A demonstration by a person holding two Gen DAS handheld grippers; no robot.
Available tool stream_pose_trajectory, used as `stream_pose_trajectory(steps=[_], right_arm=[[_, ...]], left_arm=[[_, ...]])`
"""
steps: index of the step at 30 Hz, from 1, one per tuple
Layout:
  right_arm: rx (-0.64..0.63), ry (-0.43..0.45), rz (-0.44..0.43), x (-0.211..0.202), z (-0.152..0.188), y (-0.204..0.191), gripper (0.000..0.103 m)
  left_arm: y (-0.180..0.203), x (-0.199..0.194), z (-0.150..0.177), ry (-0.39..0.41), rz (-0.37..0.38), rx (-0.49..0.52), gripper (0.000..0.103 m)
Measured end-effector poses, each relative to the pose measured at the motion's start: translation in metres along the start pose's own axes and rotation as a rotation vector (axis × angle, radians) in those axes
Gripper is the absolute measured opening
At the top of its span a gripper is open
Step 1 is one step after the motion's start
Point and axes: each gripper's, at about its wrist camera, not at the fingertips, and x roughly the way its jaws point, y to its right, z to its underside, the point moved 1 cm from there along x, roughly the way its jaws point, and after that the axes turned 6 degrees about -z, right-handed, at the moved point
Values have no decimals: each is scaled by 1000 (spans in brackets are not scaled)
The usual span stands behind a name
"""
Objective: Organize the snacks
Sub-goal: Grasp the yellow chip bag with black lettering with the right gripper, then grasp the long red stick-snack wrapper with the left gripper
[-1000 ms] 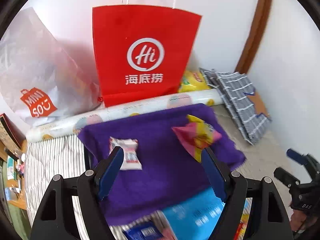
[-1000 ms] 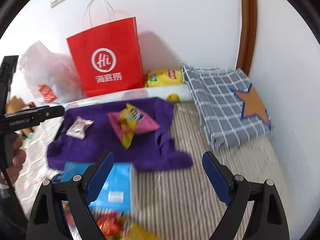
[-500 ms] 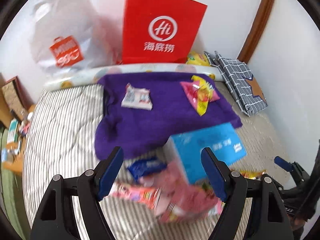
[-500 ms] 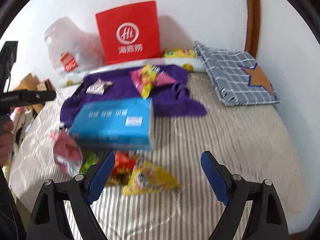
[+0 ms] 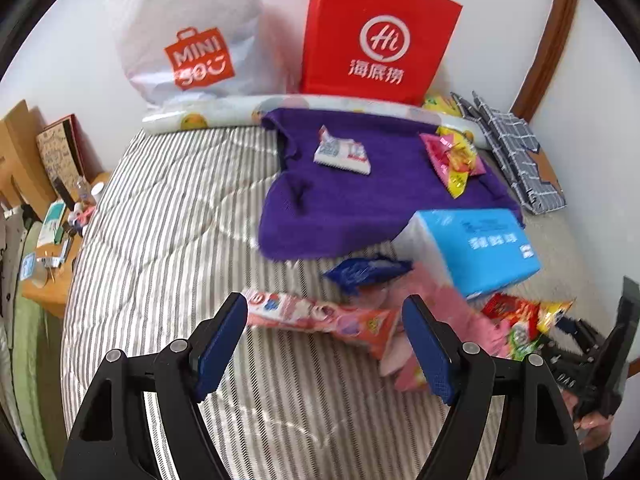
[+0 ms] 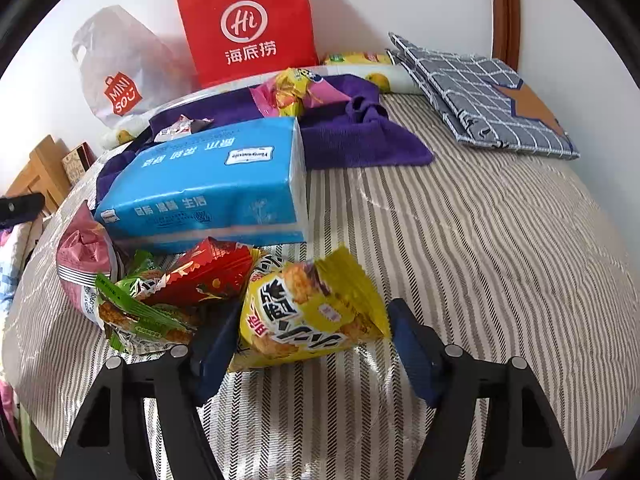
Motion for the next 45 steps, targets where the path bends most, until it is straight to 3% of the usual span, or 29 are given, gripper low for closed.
stream_pose_trajectory(steps=[6,10,14,16,19,24,29,32,35,37,38,42,45], right_arm=[[-2,34,26,-14,-1,12,69],[16,54,46,-22,-4,23,69],[30,67,56,-29,-5,30,69],[37,77,56,-33,-5,34,69],[42,81,59,-35,-5,36,69],[38,76,53,-33,-7,37,69],[43,71,36,-28,-9,39,69],[46,67,33,-26,-8,40,69],[58,62,32,-25,-7,43,69],[68,57,33,-26,-6,44,69],[73,63,34,-27,-7,45,69],[66,92,48,-34,-9,45,69],[57,105,48,-36,-13,45,69]], left_arm=[[-7,23,8,-47,-11,-20,79],[-2,29,2,-34,7,-6,79],[5,39,-6,-40,-46,33,79],[0,46,-8,-59,-60,-16,79],[-19,47,-5,-42,-72,-166,79],[-21,57,10,-140,-15,-199,79],[-19,67,14,-166,37,-246,79],[-12,72,7,-166,26,-231,77],[-4,76,3,-148,-29,-193,64],[-1,77,3,-141,-50,-164,30],[0,78,4,-148,-43,-144,24],[-10,67,13,-130,-31,-116,18],[-15,63,21,-128,-72,-78,21]])
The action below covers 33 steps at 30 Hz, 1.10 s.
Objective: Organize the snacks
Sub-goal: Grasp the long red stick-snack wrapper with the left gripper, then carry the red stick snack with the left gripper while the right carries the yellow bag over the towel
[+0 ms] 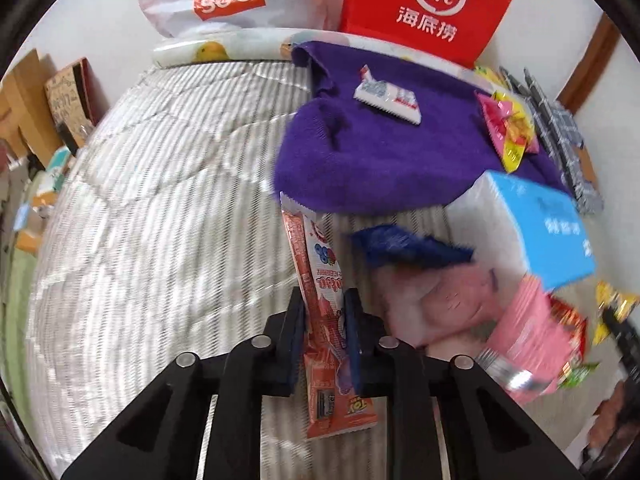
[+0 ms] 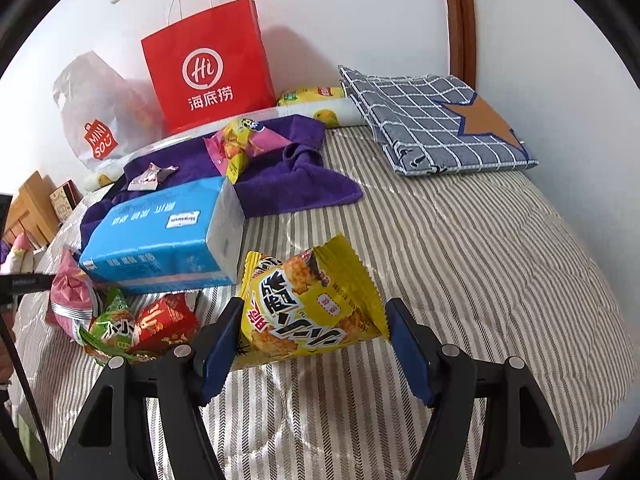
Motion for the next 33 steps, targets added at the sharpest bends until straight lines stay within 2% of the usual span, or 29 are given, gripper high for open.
stream_pose_trajectory(steps=[3,4,6,7,9,15,18,24,33], right_arm=[[-4,5,0,7,-6,0,69],[-3,3,1,9,-7,0,69],[6,6,-9,15,-10,1,69],[9,5,-13,17,-11,1,69],[7,0,-9,23,-13,1,69],[-33,-13,53,41,-13,-1,69],[-19,-55,22,49,-12,3,69],[28,-84,14,55,-12,11,69],[19,-87,31,55,-11,8,69]], left_arm=[[0,3,6,3,-31,17,34],[3,3,8,29,-50,34,32],[8,2,12,57,-92,73,16],[10,2,13,67,-96,87,15],[9,1,16,83,-83,90,15],[9,2,21,160,-105,89,18],[10,2,25,204,-116,82,19],[9,1,23,203,-104,63,19],[7,1,23,201,-96,45,20]])
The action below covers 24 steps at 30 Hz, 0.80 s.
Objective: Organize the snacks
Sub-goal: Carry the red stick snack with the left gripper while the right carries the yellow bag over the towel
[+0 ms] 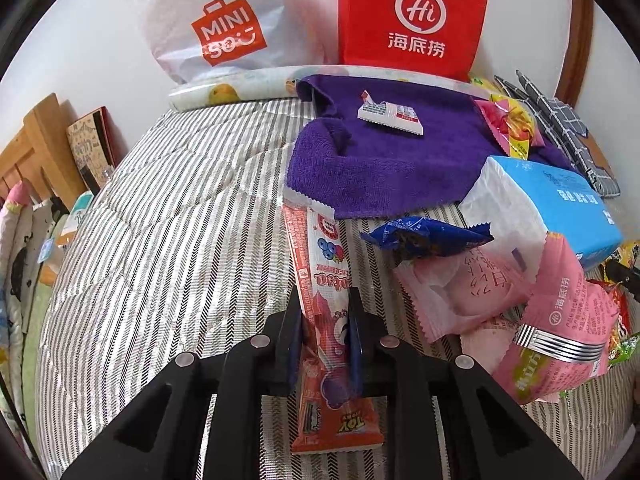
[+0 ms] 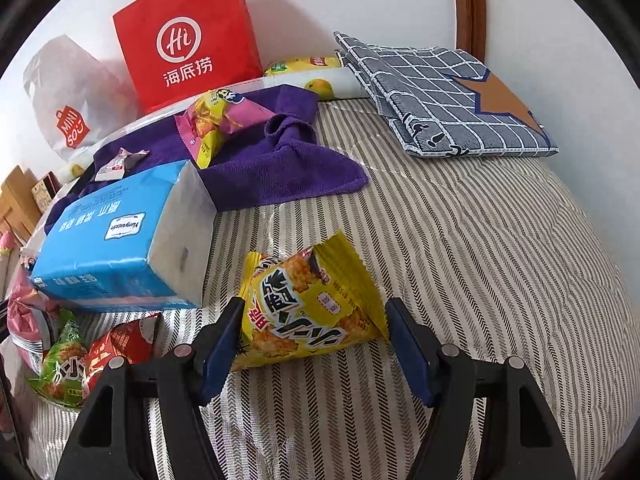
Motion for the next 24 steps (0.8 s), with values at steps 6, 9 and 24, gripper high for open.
stream_pose_trajectory(steps=[6,9,24], right_arm=[[-8,-1,12,1,-1,-2,69],[-12,-1,5,1,-1,-1,68],[-46,114,-55,-60,-12,-22,67]], left_arm=[[1,0,-1,0,6,-4,18],[-3,-1,0,1,28,-22,15],[13,-51,0,28,145,-12,14]])
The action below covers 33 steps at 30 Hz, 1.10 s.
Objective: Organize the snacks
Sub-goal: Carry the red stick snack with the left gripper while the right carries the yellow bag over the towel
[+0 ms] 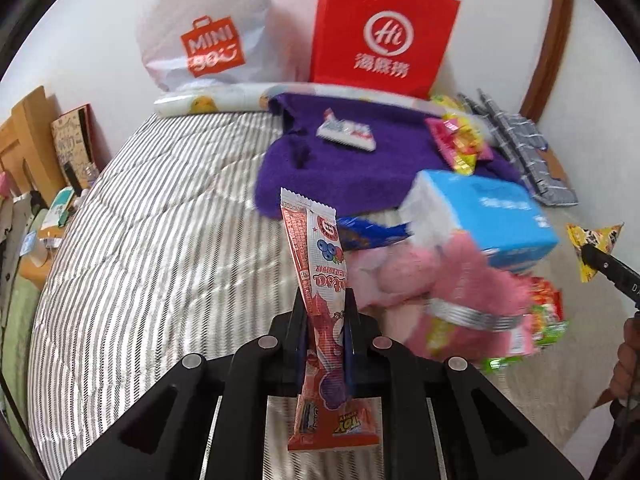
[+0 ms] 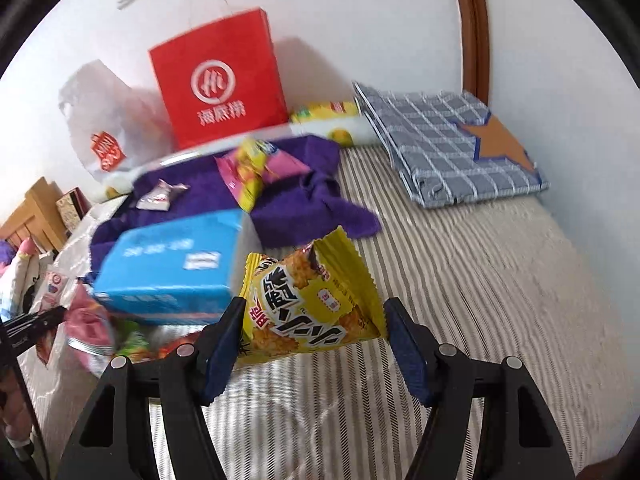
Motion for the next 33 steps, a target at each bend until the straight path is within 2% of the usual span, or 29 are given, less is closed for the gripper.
stream_pose_trajectory(steps=[9,19,30,33], right_arm=[[-53,85,-56,-25,-27,-30,67],[-76,122,-70,-16,-62,-48,67],[-74,151,-77,6,-102,-46,67],[-70,145,-82,19,-113,-45,67]], left_arm=[[41,-25,-27,38,82,63,14],[69,-32,-68,79,124,81,14],[51,-13,-111,107,98,34,14],[43,-6,-124,102,117,10,14]])
